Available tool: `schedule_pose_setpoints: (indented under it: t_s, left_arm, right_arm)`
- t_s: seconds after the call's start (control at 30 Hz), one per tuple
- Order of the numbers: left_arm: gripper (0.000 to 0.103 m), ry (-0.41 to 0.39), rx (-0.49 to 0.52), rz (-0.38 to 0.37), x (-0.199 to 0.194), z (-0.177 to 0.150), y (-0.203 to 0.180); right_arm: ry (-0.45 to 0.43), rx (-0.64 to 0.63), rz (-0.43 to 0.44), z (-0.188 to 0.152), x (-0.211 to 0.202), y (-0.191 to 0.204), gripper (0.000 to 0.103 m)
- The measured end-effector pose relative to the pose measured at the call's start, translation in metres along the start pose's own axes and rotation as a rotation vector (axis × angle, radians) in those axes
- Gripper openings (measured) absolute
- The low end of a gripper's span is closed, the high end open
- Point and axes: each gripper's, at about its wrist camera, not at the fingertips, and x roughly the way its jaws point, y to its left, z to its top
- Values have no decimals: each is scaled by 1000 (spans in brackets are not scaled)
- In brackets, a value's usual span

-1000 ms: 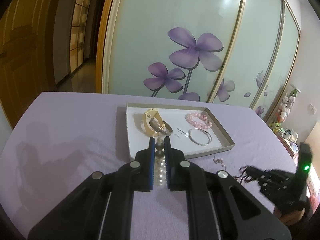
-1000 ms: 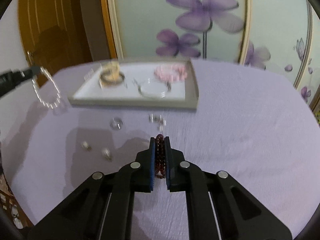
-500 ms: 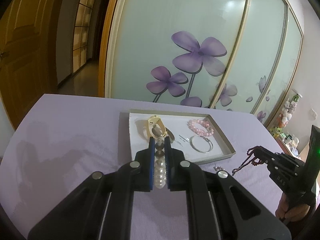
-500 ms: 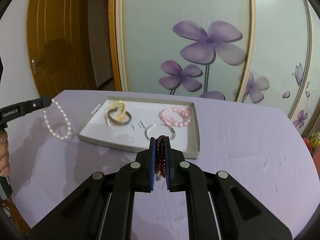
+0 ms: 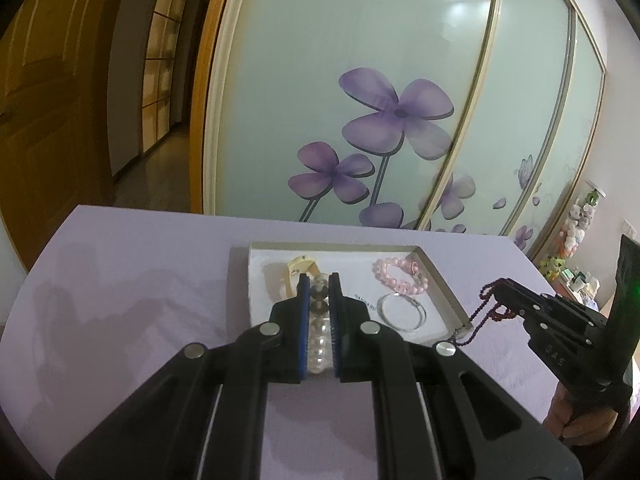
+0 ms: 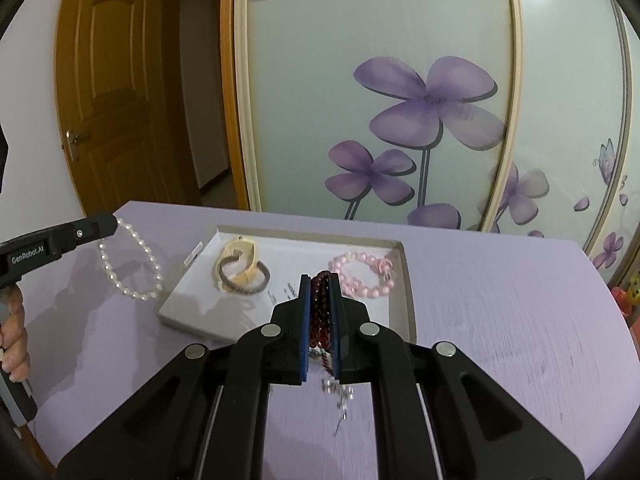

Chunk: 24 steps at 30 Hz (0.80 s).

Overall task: Organize jewelry
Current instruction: 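Lift pearl bracelet and red bead necklace and carry both toward the tray, then lower the necklace into the tray and open the right tool while the left tool releases the pearl bracelet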

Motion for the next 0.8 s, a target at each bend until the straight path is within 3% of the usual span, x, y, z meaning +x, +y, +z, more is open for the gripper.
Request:
schedule_pose_setpoints:
  t_s: [0.27,0.8]
  left_arm:
    - [9,-1,-17,-28,34,23,-3]
    - [9,57,-15,-40,88,31,-6]
  right_arm:
    - [-21,33,25,18,35,-5,8]
    - [33,73,36,5,97,-19,8]
